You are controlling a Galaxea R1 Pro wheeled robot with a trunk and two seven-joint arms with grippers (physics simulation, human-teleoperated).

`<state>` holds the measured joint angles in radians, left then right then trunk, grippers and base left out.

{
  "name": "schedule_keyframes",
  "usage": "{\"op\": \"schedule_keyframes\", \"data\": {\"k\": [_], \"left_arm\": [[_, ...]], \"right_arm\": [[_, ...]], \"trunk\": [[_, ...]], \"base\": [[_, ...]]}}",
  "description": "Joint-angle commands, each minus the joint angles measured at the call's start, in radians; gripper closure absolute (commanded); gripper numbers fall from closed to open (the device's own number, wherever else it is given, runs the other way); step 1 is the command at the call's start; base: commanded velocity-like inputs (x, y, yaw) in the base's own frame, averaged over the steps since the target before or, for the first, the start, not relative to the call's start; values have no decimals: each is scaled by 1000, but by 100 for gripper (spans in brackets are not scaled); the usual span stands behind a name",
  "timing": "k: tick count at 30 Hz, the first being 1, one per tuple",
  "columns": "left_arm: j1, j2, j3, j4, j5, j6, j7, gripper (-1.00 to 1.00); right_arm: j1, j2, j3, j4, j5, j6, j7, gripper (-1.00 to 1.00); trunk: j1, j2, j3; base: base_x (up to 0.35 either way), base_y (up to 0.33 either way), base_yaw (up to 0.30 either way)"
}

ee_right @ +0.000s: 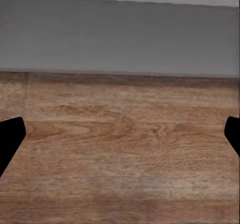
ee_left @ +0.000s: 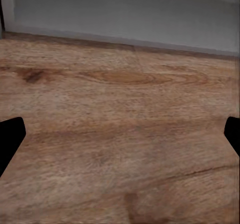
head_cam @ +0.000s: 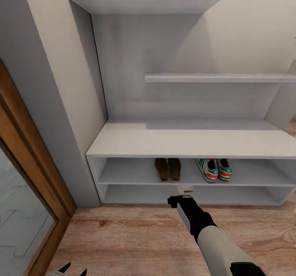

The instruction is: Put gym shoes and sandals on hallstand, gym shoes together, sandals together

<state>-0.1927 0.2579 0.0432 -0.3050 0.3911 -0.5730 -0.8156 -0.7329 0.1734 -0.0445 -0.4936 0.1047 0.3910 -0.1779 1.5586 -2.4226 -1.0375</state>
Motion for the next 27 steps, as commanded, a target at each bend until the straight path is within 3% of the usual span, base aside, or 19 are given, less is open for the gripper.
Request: {"op": "schedule_keyframes", "data": {"k": [1, 15, 20, 27], "left_arm": [[-1, 0, 4, 1, 3, 1, -9, -100], [-1, 0, 4, 1, 3, 1, -8, -100], [-1, 0, 4, 1, 3, 1, -7, -100], [-1, 0, 6, 1, 3, 2, -5, -100]], "right_arm": [[0, 1, -5, -1, 10, 6, 2, -100], [2, 1, -5, 16, 11, -9, 4, -100], [3, 1, -5, 75, 14, -110, 7, -100], [3, 1, -3, 110, 14, -136, 6, -100]], "trunk": [[-1, 0, -1], [-1, 0, -1], [-1, 0, -1], [-1, 0, -1]], "base": [[-281, -167, 0], [-225, -190, 0], [-26, -260, 0], [-1, -273, 0]]}}
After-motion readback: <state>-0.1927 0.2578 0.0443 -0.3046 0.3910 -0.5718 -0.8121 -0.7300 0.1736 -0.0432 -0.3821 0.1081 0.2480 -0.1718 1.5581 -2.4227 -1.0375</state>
